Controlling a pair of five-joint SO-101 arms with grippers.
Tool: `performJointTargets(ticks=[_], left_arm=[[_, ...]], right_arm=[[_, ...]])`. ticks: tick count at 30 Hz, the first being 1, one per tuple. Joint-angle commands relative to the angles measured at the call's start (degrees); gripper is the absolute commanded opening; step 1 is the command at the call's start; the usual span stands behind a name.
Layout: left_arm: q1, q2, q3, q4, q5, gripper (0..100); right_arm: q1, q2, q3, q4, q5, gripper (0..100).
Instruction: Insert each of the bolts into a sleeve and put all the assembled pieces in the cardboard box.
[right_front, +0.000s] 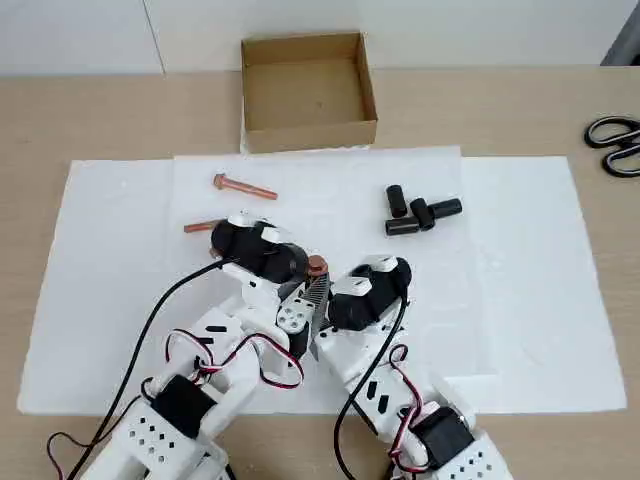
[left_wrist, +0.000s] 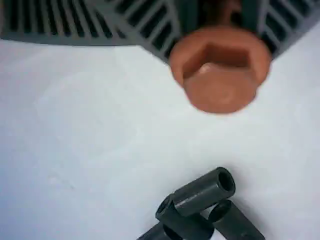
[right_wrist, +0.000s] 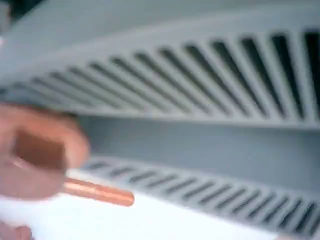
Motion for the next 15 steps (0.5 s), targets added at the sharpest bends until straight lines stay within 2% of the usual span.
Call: performJointTargets(ticks=[1, 7, 12, 15], left_arm=[[-0.1, -0.5, -3.3, 2.8, -0.7, 6], [-0.3, -0.5, -8.4, 10.5, -0.5, 16], [-1.1, -0.6, -12.5, 15.7, -0.7, 19], [-4.5, -0.6, -16.5, 19.6, -0.8, 19]], right_arm=[[0.0, -0.9, 0.4, -1.1, -0.4, 0.4], [0.0, -0.9, 0.4, -1.1, -0.4, 0.4], [0.0, -0.9, 0.4, -1.0, -0.4, 0.4], [0.0, -0.9, 0.4, -1.0, -0.4, 0.4]])
